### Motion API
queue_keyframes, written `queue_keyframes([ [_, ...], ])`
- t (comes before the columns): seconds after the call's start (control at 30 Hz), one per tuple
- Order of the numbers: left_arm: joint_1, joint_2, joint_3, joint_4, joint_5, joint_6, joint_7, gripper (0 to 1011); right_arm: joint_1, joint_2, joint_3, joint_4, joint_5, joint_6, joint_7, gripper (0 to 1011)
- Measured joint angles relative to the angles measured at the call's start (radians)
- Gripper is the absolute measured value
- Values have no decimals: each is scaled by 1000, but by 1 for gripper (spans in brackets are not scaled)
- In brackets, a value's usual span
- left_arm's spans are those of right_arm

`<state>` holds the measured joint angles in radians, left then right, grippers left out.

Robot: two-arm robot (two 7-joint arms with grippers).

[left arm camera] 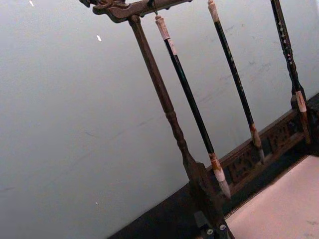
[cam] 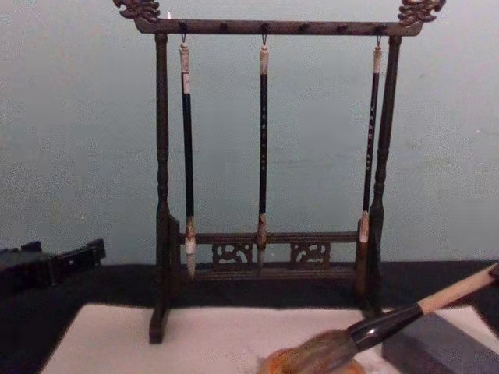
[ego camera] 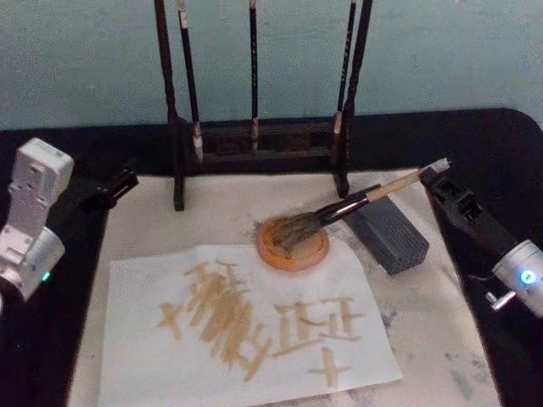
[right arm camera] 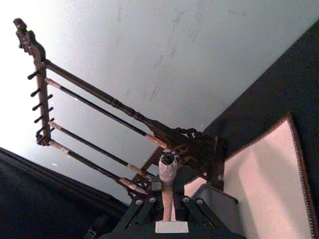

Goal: Pick up the brush from the inkstone, write on the paper, then place the brush back to its original position.

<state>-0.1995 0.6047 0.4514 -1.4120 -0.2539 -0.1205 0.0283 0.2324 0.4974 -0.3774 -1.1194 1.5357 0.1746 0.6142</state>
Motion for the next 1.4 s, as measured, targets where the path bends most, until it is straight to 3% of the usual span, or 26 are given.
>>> queue_keyframes([
  [0.23, 0, 0, 0, 0, 0, 0, 0, 1002, -5, 15, -7, -29, -1, -16, 3, 131],
  [0.93, 0, 0, 0, 0, 0, 0, 0, 1002, -63, 81, -29, -217, -6, -64, -7, 131],
  [1.17, 0, 0, 0, 0, 0, 0, 0, 1002, -87, 121, -38, -311, -45, -92, -35, 131],
  [1.4, 0, 0, 0, 0, 0, 0, 0, 1000, -105, 163, -65, -411, -130, -114, -69, 130],
])
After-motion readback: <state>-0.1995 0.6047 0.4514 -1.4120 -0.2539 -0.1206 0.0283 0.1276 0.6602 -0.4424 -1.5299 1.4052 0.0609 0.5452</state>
